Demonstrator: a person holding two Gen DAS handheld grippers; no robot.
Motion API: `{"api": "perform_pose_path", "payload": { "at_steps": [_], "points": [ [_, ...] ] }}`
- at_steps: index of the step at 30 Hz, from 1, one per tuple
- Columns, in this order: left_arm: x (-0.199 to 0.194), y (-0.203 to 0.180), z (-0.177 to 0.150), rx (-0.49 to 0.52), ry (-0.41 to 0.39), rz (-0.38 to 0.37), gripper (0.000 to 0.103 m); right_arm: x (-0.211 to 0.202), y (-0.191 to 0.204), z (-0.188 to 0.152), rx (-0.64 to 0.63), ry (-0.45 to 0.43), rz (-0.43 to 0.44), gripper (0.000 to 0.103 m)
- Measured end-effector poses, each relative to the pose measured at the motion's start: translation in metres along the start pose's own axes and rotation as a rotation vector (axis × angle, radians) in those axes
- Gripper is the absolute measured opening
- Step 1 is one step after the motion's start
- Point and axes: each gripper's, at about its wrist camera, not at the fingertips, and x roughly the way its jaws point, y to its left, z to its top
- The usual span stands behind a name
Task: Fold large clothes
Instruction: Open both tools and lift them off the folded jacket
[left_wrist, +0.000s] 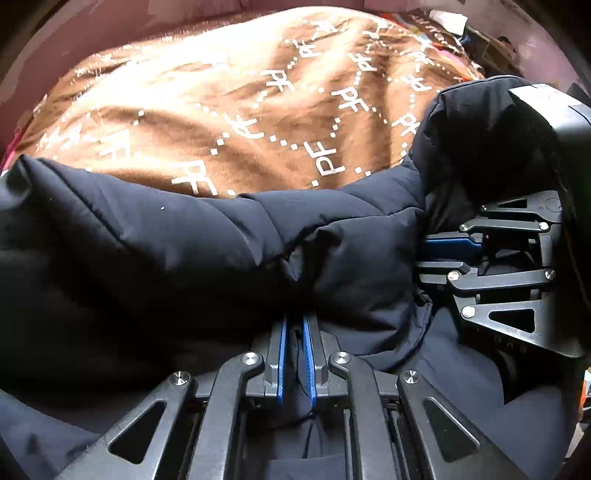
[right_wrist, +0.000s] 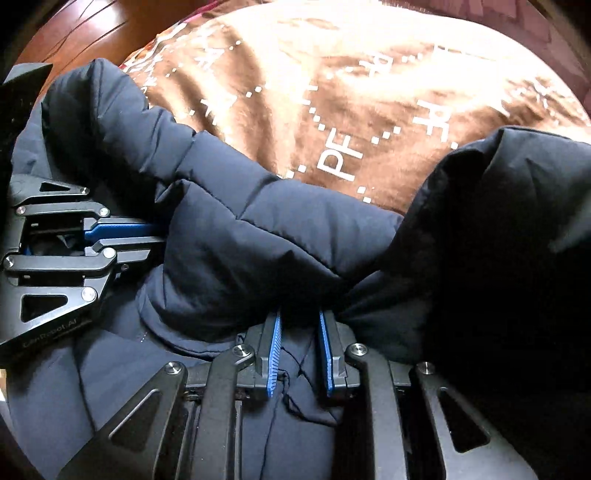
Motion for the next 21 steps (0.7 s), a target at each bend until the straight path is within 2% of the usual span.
{"api": "perform_pose_path", "payload": {
  "at_steps": [3,5,8,12,14,16,21],
  "points": [
    [-0.011,-0.009,-0.018,-0.001,-0.059,-0.004,0.009,-0.011,0.011,-0.019,0.014,-0.038,0.008,0.017],
    [-0.028,-0.008,-0.034,-0.015,-0.097,-0.028,0.009,-0.023,0.008,-0.028,0.030,-0.084,0.020,0.017],
    [-0.044,-0.010,-0.040,-0.043,-0.156,-0.050,0.010,-0.051,0.008,-0.048,0.074,-0.170,0.046,0.018],
    [-0.077,-0.011,-0.054,-0.076,-0.245,-0.020,0.010,-0.091,0.003,-0.081,0.177,-0.291,0.107,0.018],
    [-0.090,-0.011,-0.058,-0.105,-0.268,-0.021,0.011,-0.105,0.005,-0.095,0.178,-0.325,0.089,0.020],
    [-0.105,-0.015,-0.064,-0.116,-0.287,-0.015,0.011,-0.121,0.009,-0.111,0.165,-0.355,0.053,0.034],
    [-0.143,-0.024,-0.082,-0.142,-0.347,-0.025,0.011,-0.177,0.011,-0.147,0.173,-0.442,0.020,0.052]
  ]
}}
